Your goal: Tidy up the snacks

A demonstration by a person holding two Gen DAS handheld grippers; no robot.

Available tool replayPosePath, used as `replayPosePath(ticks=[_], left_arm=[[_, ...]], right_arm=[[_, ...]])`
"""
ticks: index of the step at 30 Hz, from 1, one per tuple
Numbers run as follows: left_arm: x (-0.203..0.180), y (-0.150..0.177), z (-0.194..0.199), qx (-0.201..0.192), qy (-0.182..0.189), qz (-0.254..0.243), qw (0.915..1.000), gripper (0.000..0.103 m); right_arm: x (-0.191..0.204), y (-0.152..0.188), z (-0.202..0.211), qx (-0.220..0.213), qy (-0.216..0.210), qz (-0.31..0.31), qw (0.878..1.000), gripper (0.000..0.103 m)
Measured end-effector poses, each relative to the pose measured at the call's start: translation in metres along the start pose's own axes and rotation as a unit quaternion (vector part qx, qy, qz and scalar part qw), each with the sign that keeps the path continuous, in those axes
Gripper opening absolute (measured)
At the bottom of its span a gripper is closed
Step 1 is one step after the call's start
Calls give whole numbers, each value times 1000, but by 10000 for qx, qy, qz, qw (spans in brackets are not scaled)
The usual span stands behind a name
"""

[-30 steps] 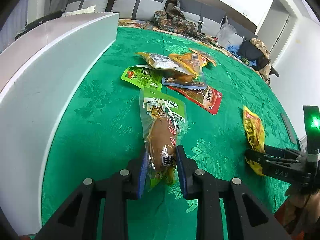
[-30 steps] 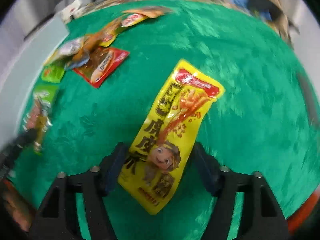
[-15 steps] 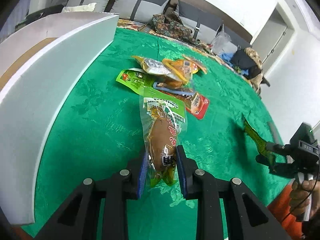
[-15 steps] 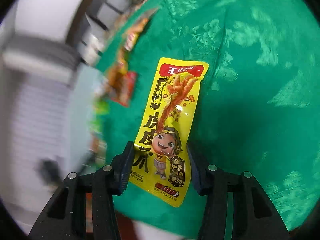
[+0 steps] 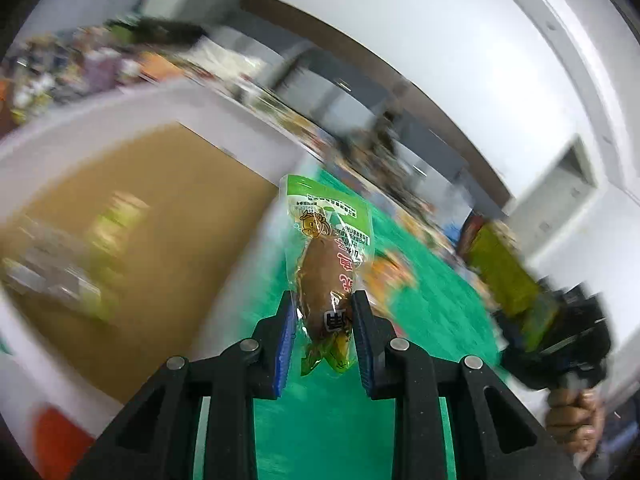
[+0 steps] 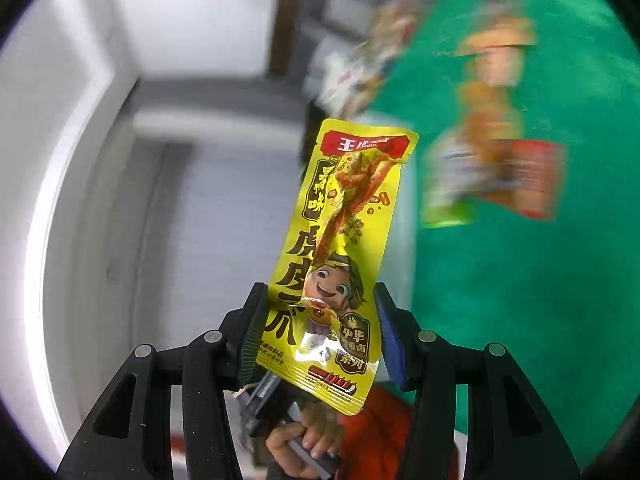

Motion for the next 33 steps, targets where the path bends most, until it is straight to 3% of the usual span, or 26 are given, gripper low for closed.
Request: replayPosePath(ticks=[3,4,7,9,11,14,16,19,20,21,23,25,27,29,31,33], left_arm=[[49,-27,1,-104,-800,25,9967,27],[67,-33,-2,-72,-1144,65,9934,33],[107,-38,-8,84,-1742,203,9845,84],[123,-37,-1,-28,-2009,250,9793,86],[128,-31,6,-78,-2026,254,9789,88],[118,-21,10,-185,-2000,137,9795,91],[88,-12,8,-183,-1811,-173,9831,91],[26,0,5,-117,-1301,-774,9884,95],[4,6,2,-84,-1124,-978,9888,99],[-17,14,-1,-41,-935,-1195,9884,101],[-64,35,-13,140,-545,-1647,9847,102],[-107,65,-37,515,-265,-2024,9776,102],[-131,94,-68,909,-256,-2176,9714,102],[-141,118,-106,1262,-440,-2243,9653,102],[-144,138,-146,1452,-803,-2336,9581,101],[-145,148,-166,1423,-1006,-2333,9567,99]], right_arm=[[39,1,-88,626,207,767,9949,57],[50,4,-120,777,372,1122,9899,62],[62,20,-199,1240,1085,1912,9676,75],[56,31,-229,1548,1582,2147,9513,75],[55,34,-230,1548,1714,2237,9469,75],[49,40,-197,1369,1772,2484,9424,74],[33,28,-167,1125,2199,2813,9273,74],[-8,15,-102,786,3239,3247,8851,74],[-30,12,-69,668,3749,3335,8624,74],[-46,10,-46,595,4077,3344,8476,74],[-89,6,25,387,4902,3144,8120,74],[-113,4,85,140,5367,2856,7938,74],[-126,4,139,-137,5712,2655,7766,74],[-135,1,168,-269,5930,2569,7626,74],[-139,-1,179,-294,6019,2517,7573,73],[-146,-6,188,-303,6048,2500,7555,73]])
Point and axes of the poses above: each gripper's, at about its wrist camera, not at the fingertips, and z roughly against the way its jaws point, x to its left, y to its underside, the point moved 5 cm from there along -z, roughly the way its jaws point, and after that the axes turned 11 degrees about -y, right-handed, at the moved point
